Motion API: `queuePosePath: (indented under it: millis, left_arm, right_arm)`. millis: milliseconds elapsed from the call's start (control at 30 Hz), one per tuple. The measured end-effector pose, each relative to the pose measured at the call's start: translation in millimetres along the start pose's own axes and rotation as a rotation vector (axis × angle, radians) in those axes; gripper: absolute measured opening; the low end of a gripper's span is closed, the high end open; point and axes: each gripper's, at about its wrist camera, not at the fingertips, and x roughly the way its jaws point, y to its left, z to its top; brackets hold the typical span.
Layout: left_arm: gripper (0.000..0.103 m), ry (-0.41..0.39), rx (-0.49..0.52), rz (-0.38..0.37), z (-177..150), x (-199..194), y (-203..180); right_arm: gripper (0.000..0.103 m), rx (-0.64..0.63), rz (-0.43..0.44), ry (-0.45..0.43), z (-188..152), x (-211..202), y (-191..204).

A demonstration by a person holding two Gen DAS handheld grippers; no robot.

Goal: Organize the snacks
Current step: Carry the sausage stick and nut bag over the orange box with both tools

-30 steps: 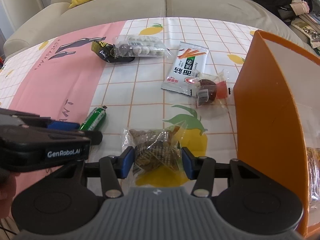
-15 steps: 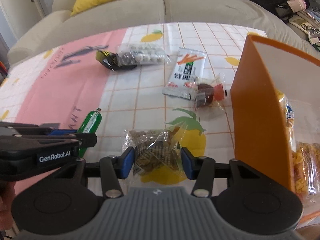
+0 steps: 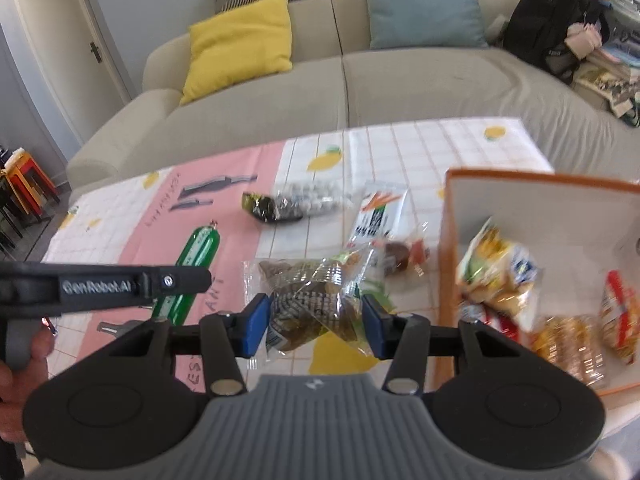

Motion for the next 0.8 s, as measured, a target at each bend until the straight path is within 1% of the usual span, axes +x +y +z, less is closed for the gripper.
queuePosePath:
  millis: [100,200,367,467,567,667,733,800]
  left_arm:
    - [0.025,-0.021,0.014,-0.041,11,-6,-20]
    - [0.025,-0.024,0.037,-0.102,21,-5,-44]
    - [0.025,-0.027,0.127,-0.149,33,8,-92]
    - [0.025,0.001,0.157,-0.200,38,23,-118]
    - [0.025,0.027,0.194,-0.236,41,39,-144]
    - [0.025,0.076,0.223,-0.272,43,60,-165]
    - [0.025,0.111,0.247,-0.280,42,74,-177]
    - [0.025,0.141,0.269,-0.272,43,90,-185]
  right_arm:
    - [0.049,0.002,-0.004,-0.012,6,-18,-16]
    - [0.049,0.001,-0.026,-0.021,11,-35,-34]
    - [0.049,-0.020,-0.100,-0.031,20,-57,-68]
    - [0.049,-0.013,-0.140,-0.022,24,-63,-92]
    - [0.048,-0.004,-0.178,-0.004,29,-64,-116]
    - [0.048,0.016,-0.208,0.027,33,-58,-140]
    - [0.048,0.025,-0.224,0.061,36,-50,-156]
    - [0.048,0.013,-0.247,0.094,37,-41,-169]
